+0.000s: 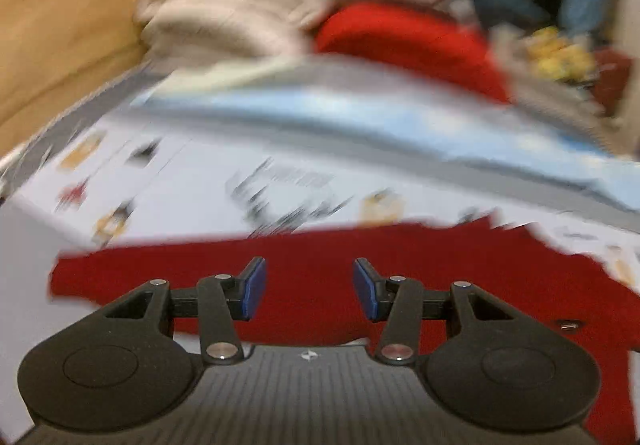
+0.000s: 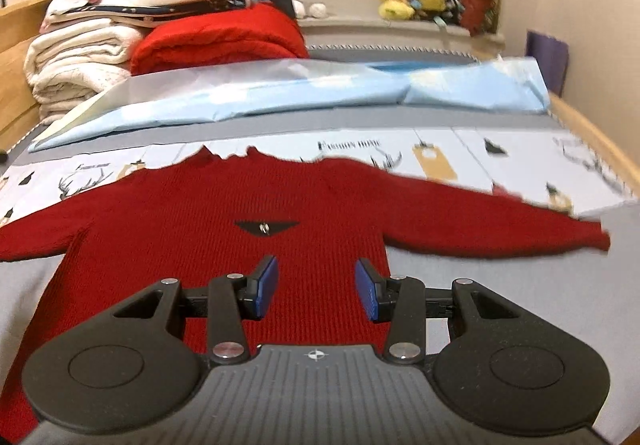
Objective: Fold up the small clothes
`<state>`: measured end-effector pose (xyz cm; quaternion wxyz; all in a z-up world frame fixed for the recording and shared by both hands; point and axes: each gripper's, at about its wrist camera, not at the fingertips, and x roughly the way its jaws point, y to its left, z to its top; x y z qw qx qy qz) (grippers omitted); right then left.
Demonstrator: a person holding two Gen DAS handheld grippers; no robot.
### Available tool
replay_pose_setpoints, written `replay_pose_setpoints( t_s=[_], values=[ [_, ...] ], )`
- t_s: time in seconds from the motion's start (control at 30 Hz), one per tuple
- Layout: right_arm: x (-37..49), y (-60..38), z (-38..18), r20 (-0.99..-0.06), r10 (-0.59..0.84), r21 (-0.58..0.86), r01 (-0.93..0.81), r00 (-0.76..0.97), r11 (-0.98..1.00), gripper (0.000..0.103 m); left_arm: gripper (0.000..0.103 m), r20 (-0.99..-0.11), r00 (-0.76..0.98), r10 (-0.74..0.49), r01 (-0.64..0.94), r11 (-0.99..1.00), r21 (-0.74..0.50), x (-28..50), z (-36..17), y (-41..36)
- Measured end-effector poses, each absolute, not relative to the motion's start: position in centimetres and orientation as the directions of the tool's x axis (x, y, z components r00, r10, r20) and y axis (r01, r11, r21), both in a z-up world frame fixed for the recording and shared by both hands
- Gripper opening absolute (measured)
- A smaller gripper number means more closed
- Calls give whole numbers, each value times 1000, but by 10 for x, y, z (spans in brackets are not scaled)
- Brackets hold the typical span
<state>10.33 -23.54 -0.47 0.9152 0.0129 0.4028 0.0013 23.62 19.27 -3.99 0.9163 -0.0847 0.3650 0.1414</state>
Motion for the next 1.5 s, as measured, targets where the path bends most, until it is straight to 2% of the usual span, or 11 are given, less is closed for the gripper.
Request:
replay_pose_setpoints(
  t_s=[0.27, 0.37, 0.5, 0.83, 0.87, 0.97, 1.03, 1.13, 1.23, 1.37, 1.5],
  values=[
    [191, -175, 45, -650, 139, 179, -27, 747, 983, 44, 51, -769, 577, 276, -552, 825, -118, 251, -77, 280],
    [214, -148, 26, -639, 173, 165, -86, 749, 983, 31, 52, -796, 549, 256, -629, 753, -191, 245, -93, 316],
    [226, -120, -25, -732, 229, 159, -166, 642, 973, 23, 52, -846, 496, 196, -731, 620, -285, 236, -123, 358],
    [253, -109, -91, -821, 283, 192, -228, 495, 955, 23, 52, -882, 423, 207, -841, 452, -297, 236, -161, 395],
    [256, -110, -96, -833, 281, 200, -216, 476, 956, 23, 49, -882, 416, 222, -838, 470, -277, 241, -161, 393],
    [256, -116, -113, -853, 279, 213, -194, 442, 958, 23, 15, -873, 388, 296, -844, 495, -207, 250, -157, 383],
    [257, -118, -121, -863, 272, 212, -182, 425, 960, 23, 12, -846, 390, 363, -832, 532, -155, 258, -145, 369],
    [259, -122, -126, -872, 267, 212, -174, 410, 962, 23, 10, -726, 515, 457, -732, 674, -95, 277, -101, 325],
    [261, -127, -126, -873, 266, 214, -169, 408, 962, 23, 10, -599, 704, 381, -546, 830, -114, 288, -61, 261],
    [267, -135, -127, -873, 249, 214, -128, 419, 968, 23, 10, -508, 860, 51, -159, 972, -172, 291, -41, 143],
    [273, -149, -131, -879, 223, 231, -32, 421, 972, 23, 18, -593, 718, -364, 233, 929, -288, 293, -61, 52]
  ],
)
